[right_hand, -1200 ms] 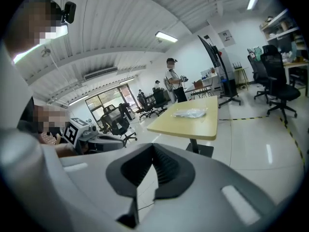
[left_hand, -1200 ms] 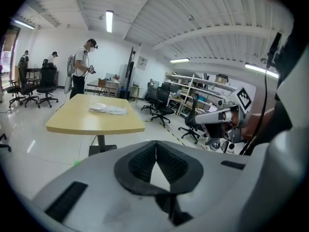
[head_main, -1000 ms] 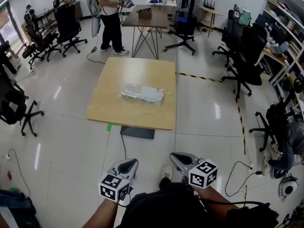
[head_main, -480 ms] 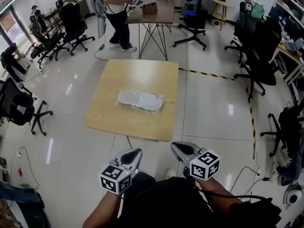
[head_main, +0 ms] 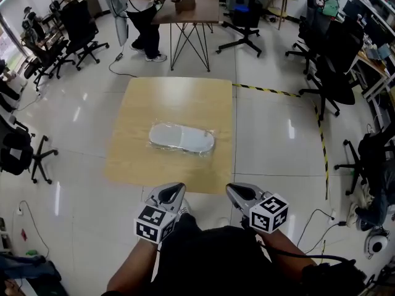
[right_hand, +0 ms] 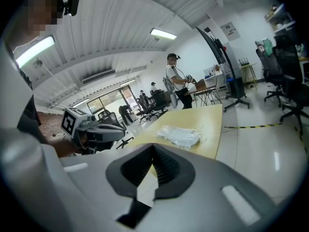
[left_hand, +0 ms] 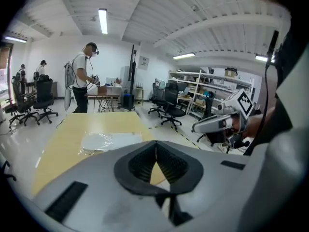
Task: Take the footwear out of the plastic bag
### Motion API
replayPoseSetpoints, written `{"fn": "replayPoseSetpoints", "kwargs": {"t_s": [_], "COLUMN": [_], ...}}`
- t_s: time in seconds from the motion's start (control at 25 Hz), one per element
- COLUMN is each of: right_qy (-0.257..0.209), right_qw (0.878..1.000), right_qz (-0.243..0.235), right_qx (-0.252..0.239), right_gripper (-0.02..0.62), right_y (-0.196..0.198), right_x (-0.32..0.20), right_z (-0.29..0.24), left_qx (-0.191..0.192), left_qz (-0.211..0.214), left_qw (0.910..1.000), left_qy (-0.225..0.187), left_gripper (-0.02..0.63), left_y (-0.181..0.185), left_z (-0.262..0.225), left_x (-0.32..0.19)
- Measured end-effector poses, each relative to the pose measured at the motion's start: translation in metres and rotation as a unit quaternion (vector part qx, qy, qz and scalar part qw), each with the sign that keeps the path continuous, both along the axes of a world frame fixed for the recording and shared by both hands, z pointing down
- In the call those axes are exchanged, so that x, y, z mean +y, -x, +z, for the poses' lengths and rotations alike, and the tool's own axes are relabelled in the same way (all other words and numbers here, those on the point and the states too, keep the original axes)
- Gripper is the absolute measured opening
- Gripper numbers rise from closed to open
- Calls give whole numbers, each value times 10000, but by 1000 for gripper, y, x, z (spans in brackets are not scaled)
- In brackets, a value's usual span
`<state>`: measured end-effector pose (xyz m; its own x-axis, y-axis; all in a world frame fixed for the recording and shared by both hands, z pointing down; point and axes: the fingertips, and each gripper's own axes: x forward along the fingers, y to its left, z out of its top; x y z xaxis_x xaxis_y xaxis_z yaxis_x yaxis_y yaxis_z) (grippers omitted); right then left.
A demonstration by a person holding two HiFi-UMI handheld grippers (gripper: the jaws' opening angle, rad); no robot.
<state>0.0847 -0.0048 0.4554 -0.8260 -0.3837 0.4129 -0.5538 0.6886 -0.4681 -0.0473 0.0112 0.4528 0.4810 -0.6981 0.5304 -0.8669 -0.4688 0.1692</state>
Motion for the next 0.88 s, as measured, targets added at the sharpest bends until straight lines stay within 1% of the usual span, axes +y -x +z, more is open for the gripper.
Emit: {"fn": "replayPoseSetpoints", "kwargs": {"t_s": [0.08,0.12,0.16,0.24,0.32,0.4,0.48,0.56,0.64,0.72,0.76,0.84,0.88], "right_qy": [53,57,39,9,61,114,104,115,159,138,106,75,100], "right_qw": [9998,9996,9992,9979,9957,9937,9923,9914,9912,9908,9901,9880,9868], "right_qz": [141,209,284,475,697,863,922,937,934,857,773,562,477], "right_qx": [132,196,262,437,615,708,819,907,925,1042,1168,1440,1544], "right_gripper": [3,3,3,3,3,3,3,3,3,3,3,15,19], "right_y": [10,15,20,27,32,37,38,32,24,20,20,18,17], "right_x": [-14,-20,-28,-47,-62,-71,-78,-86,-96,-111,-119,-134,-141], "right_z": [4,7,10,16,19,20,21,25,33,43,50,68,77], "left_qx": [-146,-256,-393,-672,-873,-992,-1087,-1220,-1450,-1715,-1803,-1855,-1819], "left_qz": [280,491,746,1256,1582,1717,1772,1840,1946,2016,2015,1955,1904], "left_qw": [9995,9983,9960,9886,9822,9791,9774,9747,9693,9626,9598,9559,9560], "left_qy": [79,164,279,486,513,453,399,358,383,573,755,1169,1297], "left_gripper": [8,8,11,66,77,77,77,78,78,78,78,81,75], "left_y": [10,14,16,21,28,36,36,25,12,7,9,13,15], "left_z": [16,27,39,59,69,75,83,98,121,150,164,191,199], "left_x": [-25,-37,-49,-74,-98,-121,-147,-173,-194,-207,-209,-203,-199]}}
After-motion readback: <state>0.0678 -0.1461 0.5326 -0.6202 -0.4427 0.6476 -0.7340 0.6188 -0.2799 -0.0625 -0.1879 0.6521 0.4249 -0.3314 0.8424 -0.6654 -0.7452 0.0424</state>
